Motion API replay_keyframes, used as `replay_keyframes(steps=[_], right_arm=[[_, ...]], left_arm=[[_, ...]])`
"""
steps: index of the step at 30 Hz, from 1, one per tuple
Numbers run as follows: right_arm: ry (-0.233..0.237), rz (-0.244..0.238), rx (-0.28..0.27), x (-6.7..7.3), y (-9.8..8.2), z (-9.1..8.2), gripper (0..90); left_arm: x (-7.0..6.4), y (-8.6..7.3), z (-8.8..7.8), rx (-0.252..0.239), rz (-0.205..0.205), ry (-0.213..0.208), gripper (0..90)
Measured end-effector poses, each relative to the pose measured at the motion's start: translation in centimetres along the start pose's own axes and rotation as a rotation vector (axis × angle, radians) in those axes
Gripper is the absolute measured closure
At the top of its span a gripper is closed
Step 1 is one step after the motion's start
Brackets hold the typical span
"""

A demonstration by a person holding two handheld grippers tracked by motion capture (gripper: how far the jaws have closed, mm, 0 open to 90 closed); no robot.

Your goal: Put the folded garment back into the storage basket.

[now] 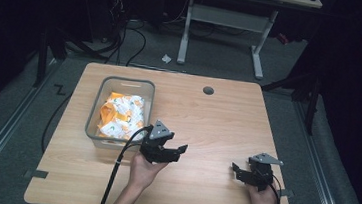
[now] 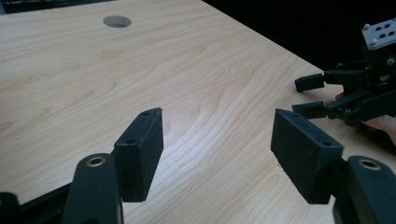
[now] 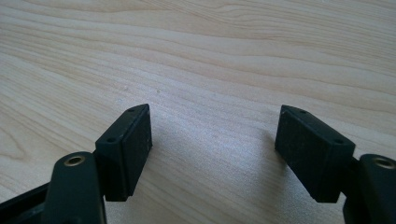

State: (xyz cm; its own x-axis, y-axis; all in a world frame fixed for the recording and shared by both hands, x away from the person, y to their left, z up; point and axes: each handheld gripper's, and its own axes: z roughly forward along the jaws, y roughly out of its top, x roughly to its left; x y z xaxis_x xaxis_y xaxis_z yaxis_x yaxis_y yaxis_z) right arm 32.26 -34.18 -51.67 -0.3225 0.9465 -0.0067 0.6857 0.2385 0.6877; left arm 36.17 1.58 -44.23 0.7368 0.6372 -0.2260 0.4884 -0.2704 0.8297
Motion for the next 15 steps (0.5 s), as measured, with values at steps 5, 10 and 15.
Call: replay_keyframes(steps=[5,10,15], right_arm=[[0.000,0.000,0.000,0.0,0.0,0.0,27.6],[0.000,0.000,0.000,0.0,0.0,0.0,27.6],[0.000,0.000,0.000,0.0,0.0,0.0,27.6]], left_arm=[[0.0,-0.4,0.6,0.018,-0.003,0.009,34.8],[0.0,-0.8,1.0,0.023,-0.012,0.004,34.9],[0.0,-1.1,1.3,0.037,-0.011,0.005,35.0]])
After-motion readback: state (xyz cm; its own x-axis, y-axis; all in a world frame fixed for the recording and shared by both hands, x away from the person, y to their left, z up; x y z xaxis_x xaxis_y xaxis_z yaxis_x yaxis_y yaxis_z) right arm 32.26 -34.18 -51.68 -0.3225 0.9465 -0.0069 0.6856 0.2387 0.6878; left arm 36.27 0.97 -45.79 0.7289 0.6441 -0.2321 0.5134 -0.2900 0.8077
